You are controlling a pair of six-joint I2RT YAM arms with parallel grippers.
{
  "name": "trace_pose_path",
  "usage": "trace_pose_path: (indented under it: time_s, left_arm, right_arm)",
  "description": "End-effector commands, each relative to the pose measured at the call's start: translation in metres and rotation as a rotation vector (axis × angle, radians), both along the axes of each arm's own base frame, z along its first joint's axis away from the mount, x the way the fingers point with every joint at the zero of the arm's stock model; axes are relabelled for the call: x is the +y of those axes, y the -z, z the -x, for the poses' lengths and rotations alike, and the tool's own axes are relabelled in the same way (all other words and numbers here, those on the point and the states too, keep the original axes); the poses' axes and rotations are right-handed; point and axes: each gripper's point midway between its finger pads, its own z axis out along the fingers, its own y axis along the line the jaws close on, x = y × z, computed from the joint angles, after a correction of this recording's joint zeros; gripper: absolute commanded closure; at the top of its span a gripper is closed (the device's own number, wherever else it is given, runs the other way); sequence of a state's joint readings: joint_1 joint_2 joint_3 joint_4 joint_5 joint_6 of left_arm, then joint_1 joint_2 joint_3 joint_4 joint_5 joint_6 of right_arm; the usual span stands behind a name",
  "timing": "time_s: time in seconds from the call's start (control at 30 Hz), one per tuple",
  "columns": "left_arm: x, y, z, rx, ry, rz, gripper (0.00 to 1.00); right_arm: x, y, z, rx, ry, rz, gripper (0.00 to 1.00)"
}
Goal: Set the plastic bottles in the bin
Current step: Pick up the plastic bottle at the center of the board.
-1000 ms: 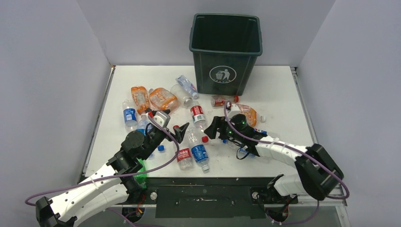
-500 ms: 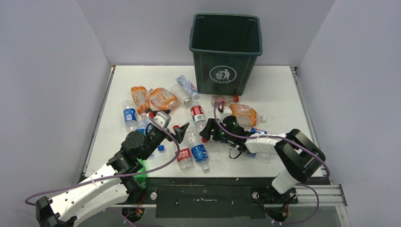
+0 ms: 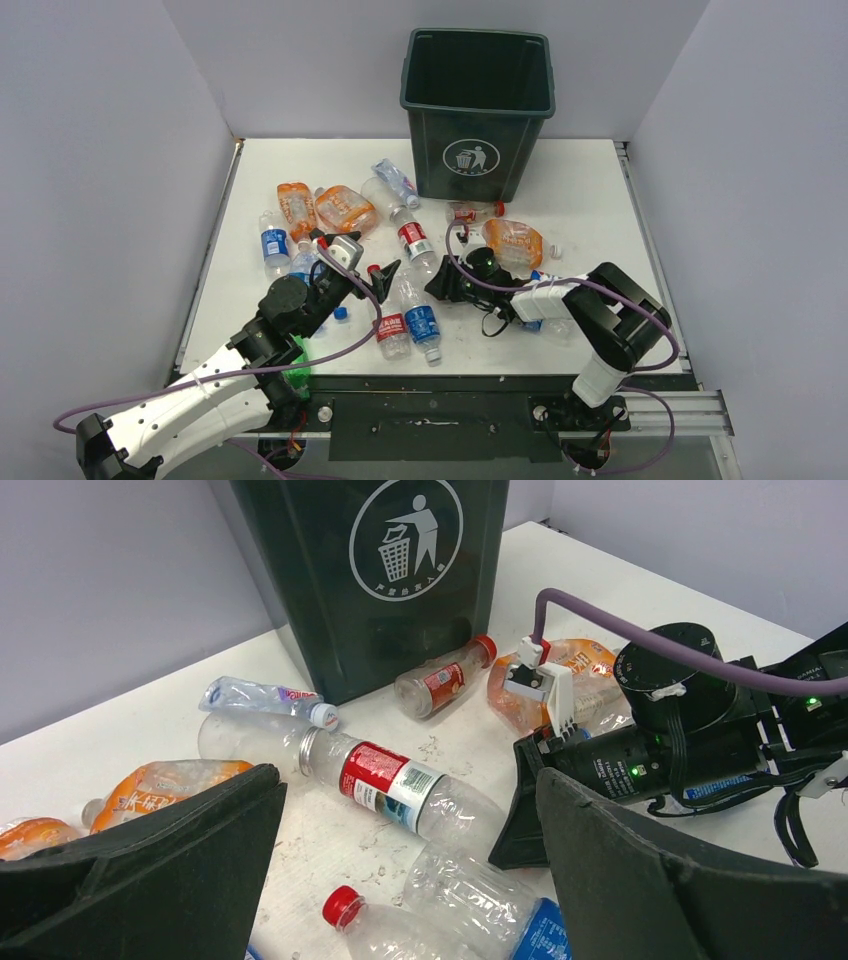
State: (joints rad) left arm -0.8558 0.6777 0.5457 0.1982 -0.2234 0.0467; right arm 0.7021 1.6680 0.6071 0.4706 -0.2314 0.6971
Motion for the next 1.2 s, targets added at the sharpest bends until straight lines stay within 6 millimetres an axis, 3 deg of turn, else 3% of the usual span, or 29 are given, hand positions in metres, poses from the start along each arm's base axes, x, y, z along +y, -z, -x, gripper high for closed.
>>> trace_pose_path:
  time_s: [0.0,0.1,0.3,0.43,0.53,0.73,0.9,1.17]
  left_arm:
    - [-0.001,-0.018,0.001,-0.034,0.007,0.024,0.04]
    - [-0.001,-0.017,0.001,-0.035,0.005,0.022,0.04]
    - [0.005,-0.021,-0.001,-0.060,-0.022,0.016,0.04]
    - [0.008,-0.031,-0.003,-0.137,-0.035,0.017,0.04]
    - [-0.009,-0.035,0.004,-0.231,0.073,-0.105,0.04]
    - [-0.038,-0.032,0.032,-0.500,0.216,-0.545,0.04]
    - [-0.049,-0.012,0.023,-0.633,0.214,-0.877,0.04]
    - [-0.067,-0.003,0.005,-0.700,0.296,-1.149,0.04]
  right_arm:
    - [0.014,-0.021,-0.005,-0.049,-0.023,-0.056,0.82]
    - [0.007,-0.034,-0.003,-0.067,-0.019,-0.041,0.93]
    - [-0.015,-0.107,0.002,-0.171,-0.003,-0.001,0.95]
    - [-0.028,-0.153,0.023,-0.191,-0.072,0.047,0.95]
    - [-0.040,-0.166,0.047,-0.163,-0.147,0.096,0.95]
    - [-0.063,-0.189,0.094,-0.076,-0.240,0.132,0.95]
    - [-0.061,-0.220,0.116,-0.067,-0.332,0.088,0.95]
    - [-0.061,-0.237,0.136,-0.026,-0.445,0.084,0.95]
